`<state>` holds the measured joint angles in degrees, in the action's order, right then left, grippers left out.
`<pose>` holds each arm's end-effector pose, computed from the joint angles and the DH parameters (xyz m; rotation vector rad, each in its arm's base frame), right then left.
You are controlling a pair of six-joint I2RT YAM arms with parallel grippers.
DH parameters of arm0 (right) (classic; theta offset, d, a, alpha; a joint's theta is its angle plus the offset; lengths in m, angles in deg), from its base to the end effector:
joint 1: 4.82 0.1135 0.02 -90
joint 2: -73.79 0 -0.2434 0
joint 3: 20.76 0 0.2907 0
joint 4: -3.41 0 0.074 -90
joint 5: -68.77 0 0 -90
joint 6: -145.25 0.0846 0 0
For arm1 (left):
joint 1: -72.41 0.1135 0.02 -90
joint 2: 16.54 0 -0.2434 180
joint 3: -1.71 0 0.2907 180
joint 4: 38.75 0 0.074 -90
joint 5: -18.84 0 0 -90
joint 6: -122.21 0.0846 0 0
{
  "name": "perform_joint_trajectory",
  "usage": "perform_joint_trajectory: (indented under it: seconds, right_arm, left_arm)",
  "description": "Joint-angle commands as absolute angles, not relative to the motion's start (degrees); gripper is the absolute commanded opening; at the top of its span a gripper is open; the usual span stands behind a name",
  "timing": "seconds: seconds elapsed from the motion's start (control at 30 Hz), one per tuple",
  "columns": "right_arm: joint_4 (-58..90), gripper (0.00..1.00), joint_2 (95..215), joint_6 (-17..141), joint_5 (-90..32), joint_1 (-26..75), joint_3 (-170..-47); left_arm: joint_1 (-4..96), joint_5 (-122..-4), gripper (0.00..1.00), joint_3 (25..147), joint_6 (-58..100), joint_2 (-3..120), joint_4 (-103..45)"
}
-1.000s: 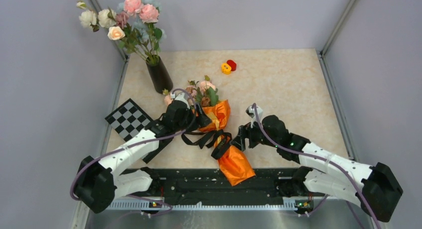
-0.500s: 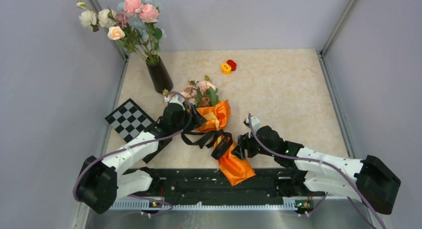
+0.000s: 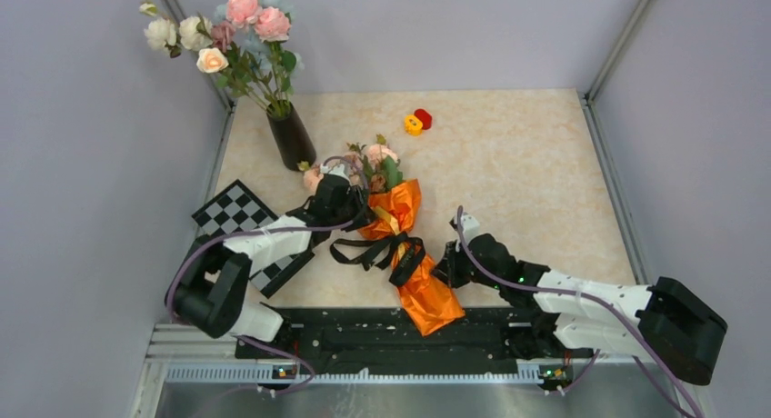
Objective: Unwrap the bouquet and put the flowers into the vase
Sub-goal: Move the fake flower to the center of the board.
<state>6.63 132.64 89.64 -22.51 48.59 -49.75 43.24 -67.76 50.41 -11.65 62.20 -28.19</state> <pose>0.1648 0.2252 0.0905 -0.3924 2.2582 0.8799 0.2983 -0.1723 0.1036 -0.2729 2.3718 -0.7103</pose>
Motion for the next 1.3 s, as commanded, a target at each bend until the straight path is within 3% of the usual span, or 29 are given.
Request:
perform_joint_trajectory:
  seconds: [0.0,0.37,0.6,0.77,1.0,1.07,1.13,1.27]
  right_arm:
    - [0.23,0.00,131.20,94.40,-20.23,49.15,-47.83]
    - [-8.86,0.00,144.84,95.62,-15.38,49.14,-53.57]
    - [-8.14,0.00,152.19,87.82,-9.49,47.85,-61.46]
    - [-12.30,0.00,158.81,88.22,-18.28,41.52,-64.12]
    - [-13.06,0.00,167.05,86.34,-23.22,40.76,-68.99]
    - [-13.59,0.00,166.31,86.13,-24.62,40.65,-68.63]
    - [-13.76,0.00,164.62,85.23,-25.88,40.62,-68.11]
    - [-10.82,0.17,159.58,83.24,-26.34,40.63,-67.57]
  left_arm:
    - [44.42,-64.73,0.34,57.51,-5.25,68.76,-33.37]
    - [49.66,-60.61,0.31,66.09,-4.48,81.25,-38.74]
    - [53.26,-61.81,0.32,73.44,-5.40,88.20,-36.71]
    - [54.55,-60.03,0.33,78.49,-5.30,92.56,-38.18]
    - [54.72,-57.83,0.35,86.26,-2.25,98.09,-35.33]
    - [54.65,-58.38,0.39,86.19,-1.04,96.98,-34.40]
    - [54.65,-57.90,0.52,86.23,0.80,95.66,-33.14]
    - [54.65,-57.09,0.74,86.70,3.59,92.26,-28.46]
